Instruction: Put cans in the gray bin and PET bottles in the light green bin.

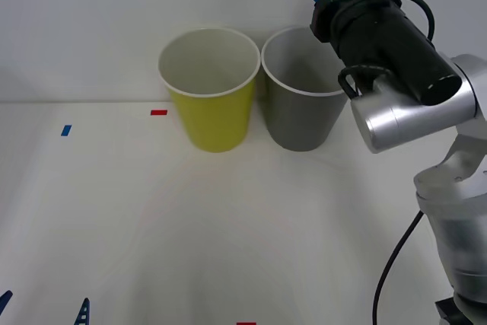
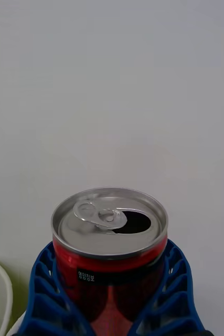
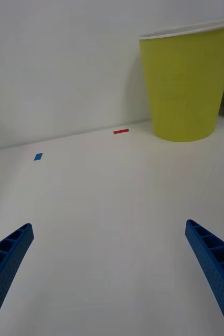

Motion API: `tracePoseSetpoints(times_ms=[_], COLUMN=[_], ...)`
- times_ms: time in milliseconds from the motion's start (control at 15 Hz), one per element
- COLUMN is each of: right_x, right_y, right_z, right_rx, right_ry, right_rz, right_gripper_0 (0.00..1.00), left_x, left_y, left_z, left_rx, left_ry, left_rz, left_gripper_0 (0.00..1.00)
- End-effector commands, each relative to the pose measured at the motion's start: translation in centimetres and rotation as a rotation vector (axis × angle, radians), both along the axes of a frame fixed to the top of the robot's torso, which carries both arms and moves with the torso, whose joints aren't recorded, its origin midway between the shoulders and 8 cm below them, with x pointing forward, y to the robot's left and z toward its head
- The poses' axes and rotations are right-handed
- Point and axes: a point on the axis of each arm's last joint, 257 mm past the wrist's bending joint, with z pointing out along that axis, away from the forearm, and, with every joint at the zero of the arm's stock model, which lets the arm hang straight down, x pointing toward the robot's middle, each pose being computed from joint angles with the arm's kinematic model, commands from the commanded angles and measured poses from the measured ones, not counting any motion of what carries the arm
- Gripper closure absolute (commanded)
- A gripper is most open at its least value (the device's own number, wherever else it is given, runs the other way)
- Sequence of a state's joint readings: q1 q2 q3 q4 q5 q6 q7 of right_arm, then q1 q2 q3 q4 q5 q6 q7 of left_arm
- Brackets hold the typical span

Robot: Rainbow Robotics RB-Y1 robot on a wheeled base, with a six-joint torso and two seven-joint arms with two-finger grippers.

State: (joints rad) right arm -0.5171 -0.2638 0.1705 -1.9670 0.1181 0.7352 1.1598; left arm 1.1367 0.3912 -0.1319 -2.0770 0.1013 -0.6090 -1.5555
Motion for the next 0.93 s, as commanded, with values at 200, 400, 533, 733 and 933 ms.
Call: tracePoseSetpoints(times_ms=[200, 400, 533, 733, 933], right_x=[0.18, 0.2, 0.23, 0.23, 0.22], right_y=[-0.1, -0.23, -0.37, -0.45, -0.28], right_z=[-0.16, -0.22, -0.16, -0.08, 0.38], right_rx=[0.01, 0.004, 0.004, 0.006, 0.004], right_ry=[0.011, 0.013, 0.012, 0.01, 0.001], right_rz=[0.015, 0.016, 0.014, 0.012, 0.015], right_gripper_0=[1.0, 1.0, 1.0, 0.0, 0.0], left_x=[0.0, 0.0, 0.0, 0.0, 0.0], left_y=[0.0, 0.0, 0.0, 0.0, 0.0], left_z=[0.0, 0.0, 0.0, 0.0, 0.0], left_rx=[0.0, 0.0, 0.0, 0.0, 0.0], left_ry=[0.0, 0.0, 0.0, 0.0, 0.0], left_rz=[0.0, 0.0, 0.0, 0.0, 0.0], left_gripper_0=[0.0, 0.0, 0.0, 0.0, 0.0])
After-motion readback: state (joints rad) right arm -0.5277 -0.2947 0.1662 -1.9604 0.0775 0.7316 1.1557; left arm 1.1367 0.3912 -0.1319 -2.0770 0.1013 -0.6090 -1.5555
